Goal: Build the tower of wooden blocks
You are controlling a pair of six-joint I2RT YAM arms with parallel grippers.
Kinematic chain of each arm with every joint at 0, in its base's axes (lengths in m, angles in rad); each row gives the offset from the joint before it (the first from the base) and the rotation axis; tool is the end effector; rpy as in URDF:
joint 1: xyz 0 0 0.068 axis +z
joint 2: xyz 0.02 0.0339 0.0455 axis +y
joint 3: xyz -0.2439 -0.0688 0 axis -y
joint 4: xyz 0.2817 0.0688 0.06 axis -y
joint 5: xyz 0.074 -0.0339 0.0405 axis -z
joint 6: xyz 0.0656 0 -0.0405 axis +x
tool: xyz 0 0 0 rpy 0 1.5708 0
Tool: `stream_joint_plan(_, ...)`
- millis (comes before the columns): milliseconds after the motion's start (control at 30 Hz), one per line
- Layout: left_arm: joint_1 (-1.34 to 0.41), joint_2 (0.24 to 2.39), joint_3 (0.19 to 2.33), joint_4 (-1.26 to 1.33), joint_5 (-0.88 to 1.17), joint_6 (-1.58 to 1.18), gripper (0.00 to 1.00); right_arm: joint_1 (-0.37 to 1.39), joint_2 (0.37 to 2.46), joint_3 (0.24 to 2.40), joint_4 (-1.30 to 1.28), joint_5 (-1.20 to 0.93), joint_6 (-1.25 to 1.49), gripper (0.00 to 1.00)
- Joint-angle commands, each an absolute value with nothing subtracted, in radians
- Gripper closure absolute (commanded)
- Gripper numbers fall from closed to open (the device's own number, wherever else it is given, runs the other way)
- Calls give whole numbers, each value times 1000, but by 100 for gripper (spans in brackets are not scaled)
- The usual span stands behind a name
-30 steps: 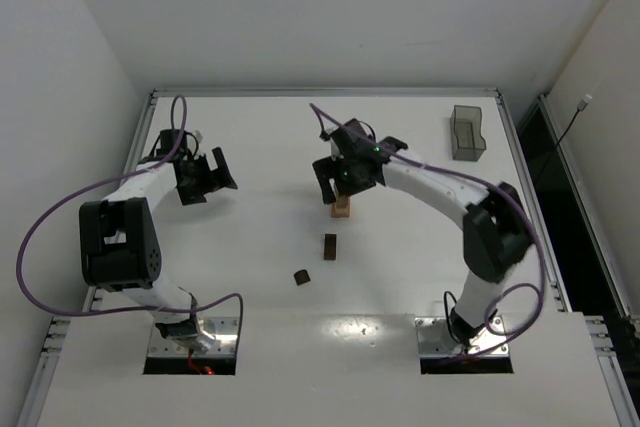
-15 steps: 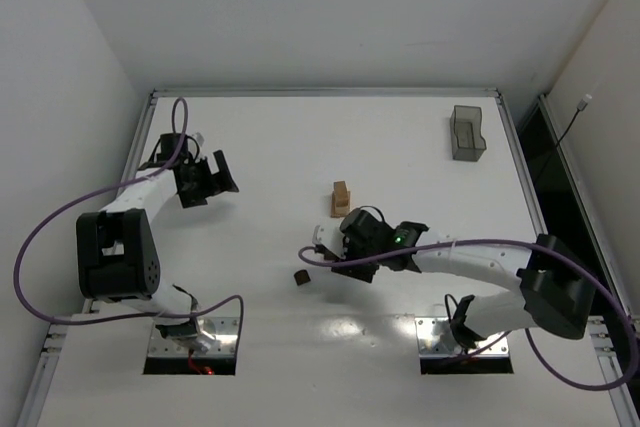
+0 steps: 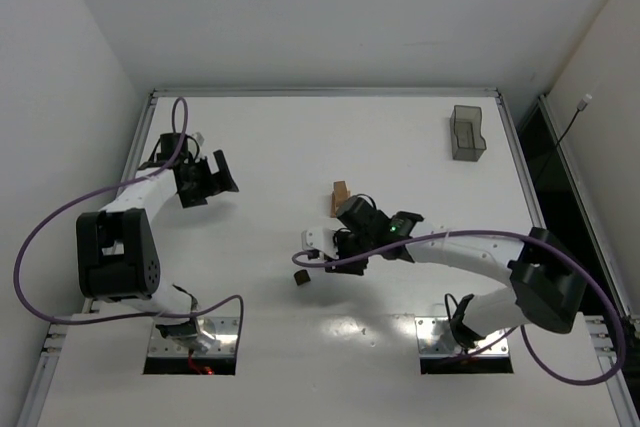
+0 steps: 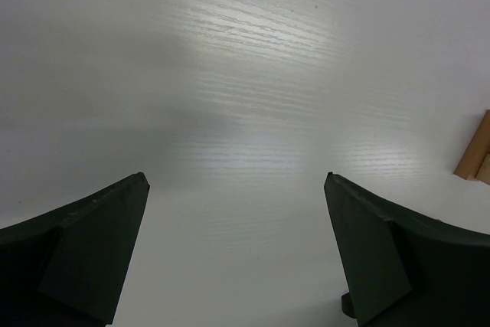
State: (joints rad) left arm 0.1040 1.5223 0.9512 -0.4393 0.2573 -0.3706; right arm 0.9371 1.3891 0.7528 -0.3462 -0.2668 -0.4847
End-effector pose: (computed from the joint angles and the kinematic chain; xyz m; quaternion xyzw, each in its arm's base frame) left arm 0.3505 0.0198 0.1389 -0.1896 0.9347 -0.1586 0.2554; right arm 0.1722 0.2635 0.1200 -0.6482 0.6936 0.1885 0.2515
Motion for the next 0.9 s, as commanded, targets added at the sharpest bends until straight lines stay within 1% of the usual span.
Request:
stream_joint_plan(0,97,1535,992,-425,256,-357,1,931,1449,827,-318,-351,-518,58)
stream_joint_plan(367,97,1563,1025,-434,247,-357,1,931,1597,902,-262,-272,-497,58)
stream_joint_plan(633,97,1563,1034,-443,247,-357,1,931,1661,923,-244,-218,-486,58)
stream_joint_plan(700,97,1572,1034,-443,247,-357,1,931,1675,942,-235,-209,-486,62)
stream_joint_plan(800,97,1572,1034,-443,247,-357,1,931,1696,953,-244,-209,-486,64)
stream_joint_plan(867,97,1572,1034,-443,247,-357,1,931,1712,974,-270,-209,-486,68)
